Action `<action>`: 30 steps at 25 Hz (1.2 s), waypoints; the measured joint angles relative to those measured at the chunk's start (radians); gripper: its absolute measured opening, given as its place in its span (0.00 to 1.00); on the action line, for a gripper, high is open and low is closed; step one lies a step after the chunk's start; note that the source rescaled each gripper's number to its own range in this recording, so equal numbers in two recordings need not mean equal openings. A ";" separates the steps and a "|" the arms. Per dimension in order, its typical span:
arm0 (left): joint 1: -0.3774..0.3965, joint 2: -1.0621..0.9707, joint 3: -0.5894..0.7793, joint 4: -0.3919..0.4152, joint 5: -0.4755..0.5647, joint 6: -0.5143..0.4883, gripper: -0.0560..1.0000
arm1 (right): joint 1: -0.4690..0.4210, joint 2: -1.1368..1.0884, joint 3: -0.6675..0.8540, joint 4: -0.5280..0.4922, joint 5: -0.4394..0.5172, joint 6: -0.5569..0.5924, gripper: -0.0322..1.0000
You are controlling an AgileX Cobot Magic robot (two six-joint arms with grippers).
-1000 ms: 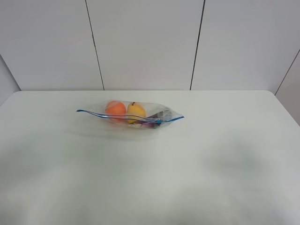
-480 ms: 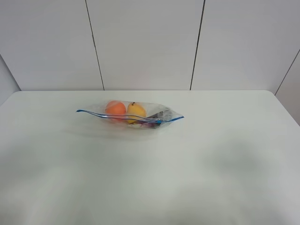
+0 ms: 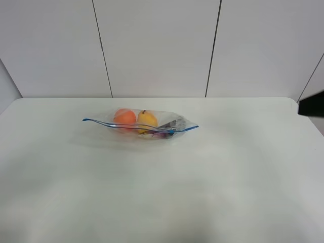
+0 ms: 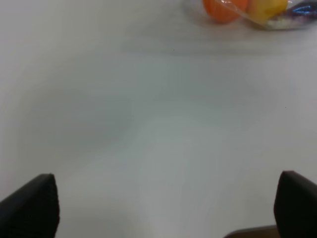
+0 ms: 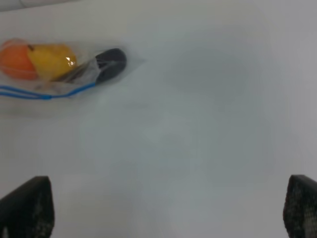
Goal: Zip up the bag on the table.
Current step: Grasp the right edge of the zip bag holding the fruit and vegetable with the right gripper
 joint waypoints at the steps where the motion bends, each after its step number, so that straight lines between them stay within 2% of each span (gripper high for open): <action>1: 0.000 0.000 0.000 0.000 0.000 0.000 1.00 | 0.000 0.072 -0.037 0.020 -0.001 0.000 1.00; 5: 0.000 0.000 0.000 0.000 0.000 0.000 1.00 | 0.000 0.342 -0.167 0.110 0.009 -0.030 1.00; 13: 0.000 0.000 0.000 0.000 0.000 0.000 1.00 | 0.000 0.778 -0.374 0.361 0.131 -0.162 1.00; 15: 0.000 0.000 0.000 0.000 0.000 0.000 1.00 | 0.000 0.866 -0.399 0.429 0.161 -0.187 0.97; 18: 0.000 0.000 0.000 0.000 0.000 0.000 1.00 | 0.000 0.961 -0.406 0.506 0.183 -0.211 0.93; 24: 0.000 0.000 0.000 0.000 0.000 0.000 1.00 | 0.000 1.059 -0.409 0.617 0.197 -0.265 0.92; 30: 0.000 0.000 0.000 0.000 0.000 0.000 1.00 | 0.000 1.095 -0.409 0.672 0.174 -0.305 0.90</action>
